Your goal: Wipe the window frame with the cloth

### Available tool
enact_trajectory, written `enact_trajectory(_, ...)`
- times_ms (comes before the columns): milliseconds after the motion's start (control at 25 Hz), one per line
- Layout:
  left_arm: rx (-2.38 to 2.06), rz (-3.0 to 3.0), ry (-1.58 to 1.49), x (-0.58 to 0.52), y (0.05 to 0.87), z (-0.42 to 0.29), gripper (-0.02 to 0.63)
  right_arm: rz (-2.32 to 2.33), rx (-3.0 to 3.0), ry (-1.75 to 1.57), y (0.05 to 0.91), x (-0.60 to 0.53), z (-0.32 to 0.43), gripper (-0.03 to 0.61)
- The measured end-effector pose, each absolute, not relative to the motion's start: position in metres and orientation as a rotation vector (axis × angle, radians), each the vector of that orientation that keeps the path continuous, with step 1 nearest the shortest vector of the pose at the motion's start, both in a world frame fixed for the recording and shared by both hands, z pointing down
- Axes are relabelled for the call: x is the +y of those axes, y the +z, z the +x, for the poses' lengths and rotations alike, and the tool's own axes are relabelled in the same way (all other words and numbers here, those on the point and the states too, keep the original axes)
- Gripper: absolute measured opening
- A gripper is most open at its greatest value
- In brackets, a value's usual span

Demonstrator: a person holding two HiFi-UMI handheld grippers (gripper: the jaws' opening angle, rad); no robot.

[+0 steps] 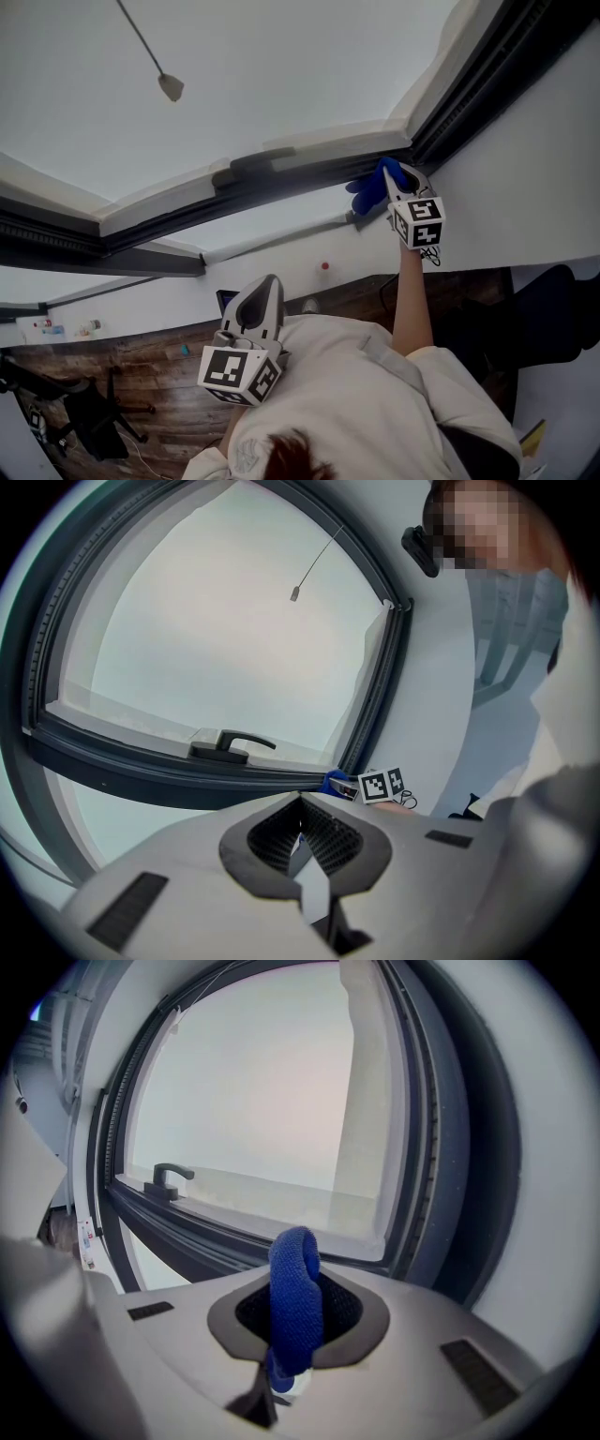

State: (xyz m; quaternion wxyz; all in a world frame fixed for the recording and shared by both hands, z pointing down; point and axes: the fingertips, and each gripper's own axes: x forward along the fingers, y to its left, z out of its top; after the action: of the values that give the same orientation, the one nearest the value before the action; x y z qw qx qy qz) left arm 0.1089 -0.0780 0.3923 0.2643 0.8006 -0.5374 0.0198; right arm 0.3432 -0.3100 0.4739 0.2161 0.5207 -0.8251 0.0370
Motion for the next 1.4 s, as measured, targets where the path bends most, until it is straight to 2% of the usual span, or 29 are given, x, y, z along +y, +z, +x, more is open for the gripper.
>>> enact_trajectory(1160, -1.469, 2.141, 0.064, -0.08, 0.392, 0.109, 0.005, 1.601, -2.151, 0.105, 0.475, -0.322, 0.399, 0.049)
enact_trajectory(1400, -1.596, 2.095, 0.051, -0.082, 0.385, 0.079, 0.005, 1.603, -2.162, 0.111, 0.471, -0.326, 0.402, 0.049)
